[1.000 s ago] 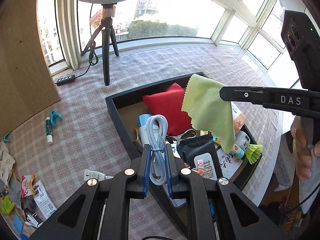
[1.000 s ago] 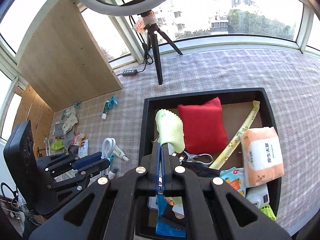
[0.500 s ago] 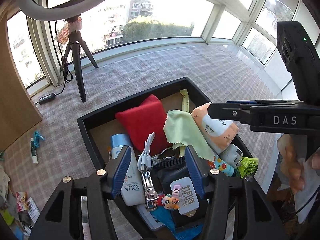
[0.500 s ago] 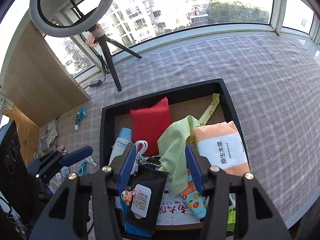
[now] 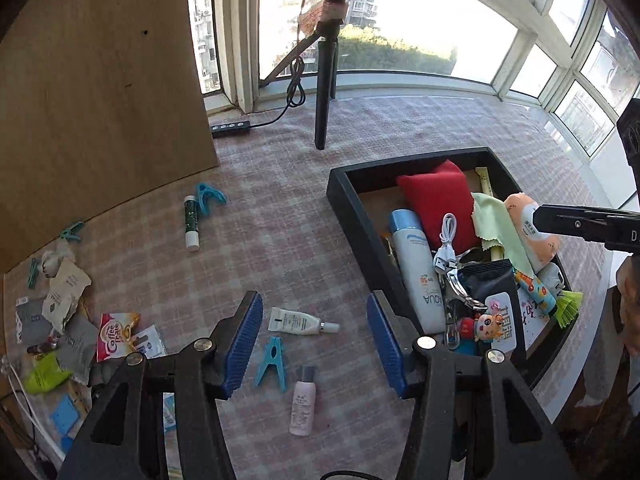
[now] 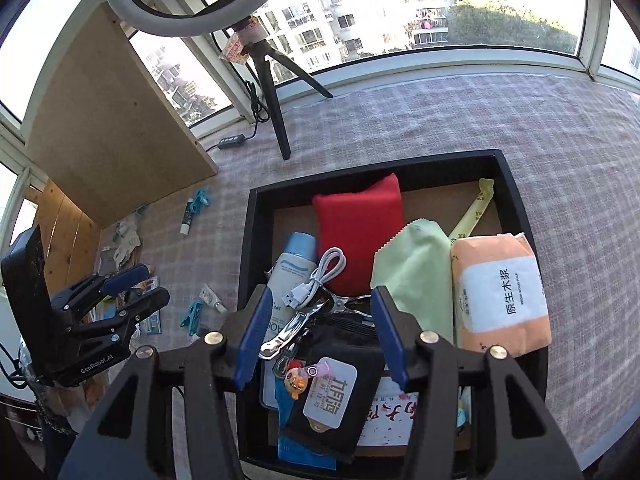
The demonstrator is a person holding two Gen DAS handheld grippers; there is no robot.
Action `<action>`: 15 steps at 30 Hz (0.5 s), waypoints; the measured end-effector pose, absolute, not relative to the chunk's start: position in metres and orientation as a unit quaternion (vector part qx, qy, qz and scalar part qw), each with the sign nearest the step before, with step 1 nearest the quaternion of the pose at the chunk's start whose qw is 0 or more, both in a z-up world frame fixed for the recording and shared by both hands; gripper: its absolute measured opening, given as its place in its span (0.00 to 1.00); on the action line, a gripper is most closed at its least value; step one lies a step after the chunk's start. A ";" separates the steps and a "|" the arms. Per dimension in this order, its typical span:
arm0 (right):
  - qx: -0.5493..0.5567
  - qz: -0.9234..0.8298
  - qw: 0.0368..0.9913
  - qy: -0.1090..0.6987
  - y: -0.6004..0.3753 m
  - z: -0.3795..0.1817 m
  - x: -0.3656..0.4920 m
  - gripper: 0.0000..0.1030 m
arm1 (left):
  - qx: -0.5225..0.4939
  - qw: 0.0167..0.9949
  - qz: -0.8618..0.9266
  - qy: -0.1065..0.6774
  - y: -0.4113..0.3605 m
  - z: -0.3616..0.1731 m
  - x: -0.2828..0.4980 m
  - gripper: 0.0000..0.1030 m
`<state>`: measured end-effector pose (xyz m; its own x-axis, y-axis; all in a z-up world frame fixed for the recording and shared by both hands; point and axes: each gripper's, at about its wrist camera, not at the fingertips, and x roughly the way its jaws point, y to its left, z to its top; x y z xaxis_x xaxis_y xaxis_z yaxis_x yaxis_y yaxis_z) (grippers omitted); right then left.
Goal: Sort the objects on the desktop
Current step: 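Carry the green cloth into the tray with the right gripper while the left carries the white cable, then grasp the white tube with the right gripper while the left grasps the small lotion bottle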
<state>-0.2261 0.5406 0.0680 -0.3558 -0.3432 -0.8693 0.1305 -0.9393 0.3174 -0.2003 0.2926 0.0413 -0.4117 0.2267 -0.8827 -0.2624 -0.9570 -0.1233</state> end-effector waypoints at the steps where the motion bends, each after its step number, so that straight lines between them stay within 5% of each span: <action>1: 0.550 -0.815 0.154 -0.094 0.532 0.067 -0.226 0.49 | -0.527 0.139 0.838 0.013 0.282 0.036 -0.197 0.49; 15: 0.601 -0.756 0.258 0.032 0.388 0.012 -0.231 0.49 | -0.582 0.134 0.802 0.019 0.268 -0.034 -0.147 0.42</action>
<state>-0.2307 0.3884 0.0117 -0.1454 -0.3514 -0.9249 0.4274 -0.8654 0.2616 -0.1467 0.2681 -0.0336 -0.2871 0.1933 -0.9382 -0.2381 -0.9631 -0.1256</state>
